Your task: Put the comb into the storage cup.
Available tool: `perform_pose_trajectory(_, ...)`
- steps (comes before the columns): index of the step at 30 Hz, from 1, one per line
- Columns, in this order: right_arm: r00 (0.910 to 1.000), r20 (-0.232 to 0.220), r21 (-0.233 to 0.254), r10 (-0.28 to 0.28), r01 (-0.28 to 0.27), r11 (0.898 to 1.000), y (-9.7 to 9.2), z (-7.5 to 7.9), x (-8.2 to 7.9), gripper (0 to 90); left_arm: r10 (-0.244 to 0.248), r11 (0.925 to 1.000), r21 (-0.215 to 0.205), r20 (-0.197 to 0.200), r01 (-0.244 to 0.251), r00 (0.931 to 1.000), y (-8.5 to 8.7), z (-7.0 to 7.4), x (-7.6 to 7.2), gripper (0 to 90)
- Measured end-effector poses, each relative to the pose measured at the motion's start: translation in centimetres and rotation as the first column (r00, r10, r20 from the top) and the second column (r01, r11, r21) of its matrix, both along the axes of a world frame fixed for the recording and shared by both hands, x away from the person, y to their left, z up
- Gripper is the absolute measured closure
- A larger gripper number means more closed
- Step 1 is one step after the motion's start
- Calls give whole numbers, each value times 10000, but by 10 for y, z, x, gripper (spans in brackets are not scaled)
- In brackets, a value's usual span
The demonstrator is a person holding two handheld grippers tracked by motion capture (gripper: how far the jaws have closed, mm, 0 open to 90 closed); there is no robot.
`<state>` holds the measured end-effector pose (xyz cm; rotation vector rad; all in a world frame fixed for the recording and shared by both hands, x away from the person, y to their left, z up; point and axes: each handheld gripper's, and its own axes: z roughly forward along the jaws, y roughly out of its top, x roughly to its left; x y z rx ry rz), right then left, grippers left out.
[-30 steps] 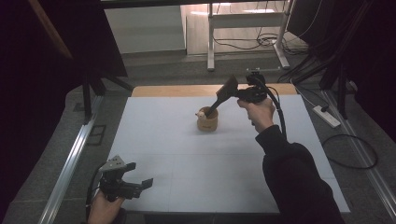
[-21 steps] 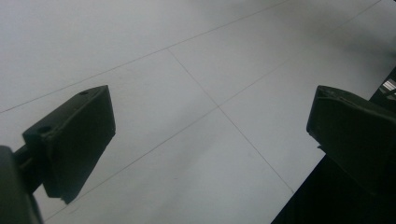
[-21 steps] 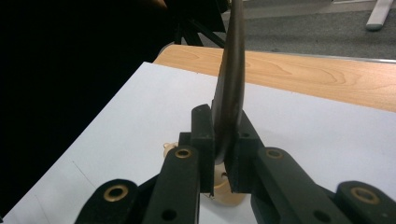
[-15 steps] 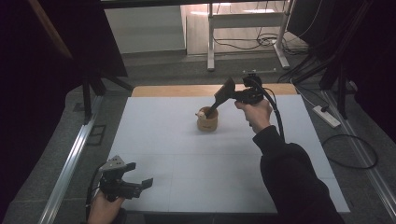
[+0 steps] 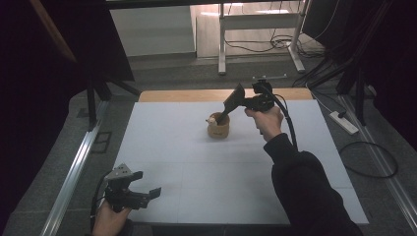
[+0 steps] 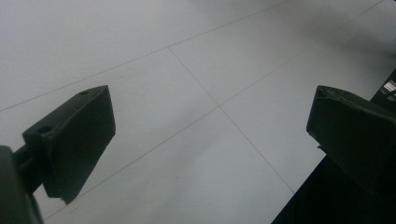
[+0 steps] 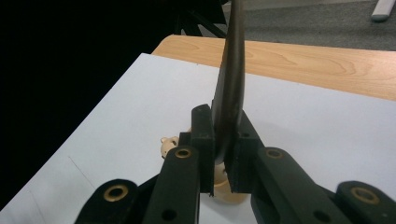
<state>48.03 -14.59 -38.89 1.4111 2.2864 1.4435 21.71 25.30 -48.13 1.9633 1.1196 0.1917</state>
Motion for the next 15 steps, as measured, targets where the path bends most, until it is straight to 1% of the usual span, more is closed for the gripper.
perform_pose_trajectory(15,9998,-165,-83,105,-107,9999,8,-10,2,835,-13,10000,8,-3,13,10000,0,0,0,19)
